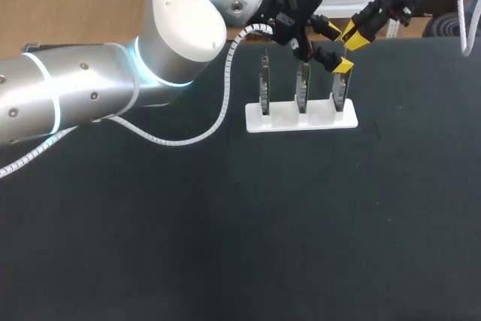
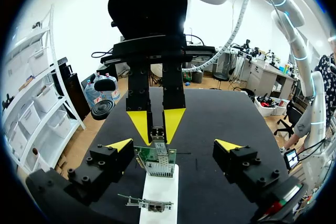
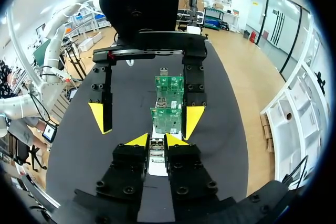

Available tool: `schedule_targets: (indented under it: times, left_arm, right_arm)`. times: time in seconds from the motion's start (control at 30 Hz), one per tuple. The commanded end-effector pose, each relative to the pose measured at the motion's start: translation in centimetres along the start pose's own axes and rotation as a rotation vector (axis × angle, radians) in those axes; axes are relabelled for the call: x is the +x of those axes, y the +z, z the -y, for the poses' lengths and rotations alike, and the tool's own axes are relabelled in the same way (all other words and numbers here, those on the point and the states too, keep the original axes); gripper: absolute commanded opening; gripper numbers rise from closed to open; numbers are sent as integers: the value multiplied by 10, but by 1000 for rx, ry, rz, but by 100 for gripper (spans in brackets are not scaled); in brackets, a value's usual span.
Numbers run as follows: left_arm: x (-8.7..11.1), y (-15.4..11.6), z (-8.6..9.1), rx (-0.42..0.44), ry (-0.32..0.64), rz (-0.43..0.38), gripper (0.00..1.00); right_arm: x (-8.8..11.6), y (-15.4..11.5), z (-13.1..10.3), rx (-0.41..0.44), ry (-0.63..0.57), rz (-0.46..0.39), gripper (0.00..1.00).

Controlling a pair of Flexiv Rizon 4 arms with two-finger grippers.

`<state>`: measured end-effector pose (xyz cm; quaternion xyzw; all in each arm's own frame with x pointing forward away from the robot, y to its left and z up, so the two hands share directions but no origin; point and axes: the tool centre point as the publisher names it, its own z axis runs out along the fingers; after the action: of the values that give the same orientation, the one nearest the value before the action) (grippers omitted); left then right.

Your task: Pick up the optical module with the left hand, and insert it into the network port with the right hand.

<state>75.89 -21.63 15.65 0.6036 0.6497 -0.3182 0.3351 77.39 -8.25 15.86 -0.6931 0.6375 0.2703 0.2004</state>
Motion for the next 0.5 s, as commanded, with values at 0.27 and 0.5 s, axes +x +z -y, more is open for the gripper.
schedule_targets:
  times: [0.27, 0.5]
  left_arm:
    - [0, 1, -1, 1, 1, 0, 100]
    - [0, 1, -1, 1, 1, 0, 100]
  right_arm:
    - [3, 1, 1, 5, 14, -5, 0]
    - [5, 2, 1, 4, 23, -6, 0]
